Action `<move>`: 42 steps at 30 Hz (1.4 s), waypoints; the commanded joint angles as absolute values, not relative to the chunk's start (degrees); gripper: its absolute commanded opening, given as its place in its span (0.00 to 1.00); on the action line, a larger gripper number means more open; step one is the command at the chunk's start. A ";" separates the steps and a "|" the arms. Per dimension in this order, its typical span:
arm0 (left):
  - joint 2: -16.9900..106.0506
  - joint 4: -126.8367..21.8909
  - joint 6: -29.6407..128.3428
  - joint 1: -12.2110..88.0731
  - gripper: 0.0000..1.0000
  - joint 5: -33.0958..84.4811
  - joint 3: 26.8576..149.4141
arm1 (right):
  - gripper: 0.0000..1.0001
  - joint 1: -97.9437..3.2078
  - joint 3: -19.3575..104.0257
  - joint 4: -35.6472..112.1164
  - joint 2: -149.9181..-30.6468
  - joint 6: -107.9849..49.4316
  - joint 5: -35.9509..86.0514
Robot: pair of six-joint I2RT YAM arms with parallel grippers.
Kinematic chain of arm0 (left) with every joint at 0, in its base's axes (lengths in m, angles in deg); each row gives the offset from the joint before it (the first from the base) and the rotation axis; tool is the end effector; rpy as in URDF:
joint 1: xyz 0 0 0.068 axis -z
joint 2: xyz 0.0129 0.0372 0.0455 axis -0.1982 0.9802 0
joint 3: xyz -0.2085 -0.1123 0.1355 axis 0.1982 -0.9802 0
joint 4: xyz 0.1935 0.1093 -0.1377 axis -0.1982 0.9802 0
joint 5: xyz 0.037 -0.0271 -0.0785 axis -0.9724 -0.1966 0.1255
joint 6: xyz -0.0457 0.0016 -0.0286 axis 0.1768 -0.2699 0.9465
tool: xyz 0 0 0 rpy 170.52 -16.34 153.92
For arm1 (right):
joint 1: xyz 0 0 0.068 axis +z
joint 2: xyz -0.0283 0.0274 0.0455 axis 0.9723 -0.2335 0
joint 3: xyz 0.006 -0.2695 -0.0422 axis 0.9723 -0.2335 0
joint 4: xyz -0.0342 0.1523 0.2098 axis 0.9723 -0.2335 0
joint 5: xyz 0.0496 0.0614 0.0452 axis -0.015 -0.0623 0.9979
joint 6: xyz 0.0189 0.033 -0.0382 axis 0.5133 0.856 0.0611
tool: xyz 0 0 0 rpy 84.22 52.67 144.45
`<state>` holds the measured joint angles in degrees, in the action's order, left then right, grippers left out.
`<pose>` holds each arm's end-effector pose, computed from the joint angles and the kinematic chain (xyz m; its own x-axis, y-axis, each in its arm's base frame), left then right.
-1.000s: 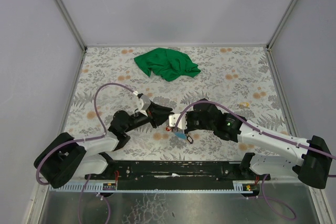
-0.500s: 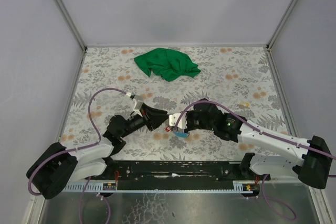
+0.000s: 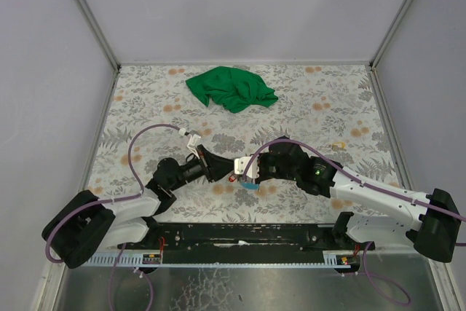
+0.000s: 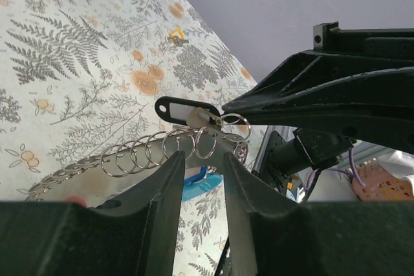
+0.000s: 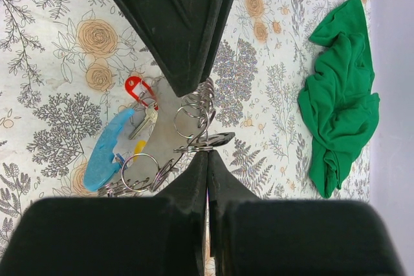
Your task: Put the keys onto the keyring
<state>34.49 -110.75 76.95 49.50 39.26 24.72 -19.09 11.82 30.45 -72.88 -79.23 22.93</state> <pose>0.1506 -0.1347 0.1890 -0.5061 -0.3485 -0.7889 0.7028 0.3636 -0.6115 0.1328 0.2142 0.2796 0.4269 -0.5958 -0.6803 -0.8125 0.0775 -0.5778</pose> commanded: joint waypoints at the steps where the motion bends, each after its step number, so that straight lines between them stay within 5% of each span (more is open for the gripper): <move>1: 35.68 -113.89 80.80 49.05 0.30 39.88 25.37 | 0.00 -18.91 12.96 34.33 -71.56 -79.61 23.25; 18: 35.52 -111.58 86.27 49.00 0.36 35.46 23.58 | 0.00 -18.85 14.46 38.04 -75.15 -79.43 19.98; 26: 26.16 -97.50 80.34 47.42 0.39 27.81 23.79 | 0.00 -19.89 22.16 41.46 -85.67 -79.09 13.00; 35: 11.15 -79.32 73.78 46.50 0.54 14.81 24.01 | 0.00 -28.55 29.68 47.50 -95.39 -66.60 10.31; 42: 8.96 -74.92 73.10 46.50 0.65 11.42 24.63 | 0.00 -30.93 23.91 45.84 -96.73 -56.64 6.12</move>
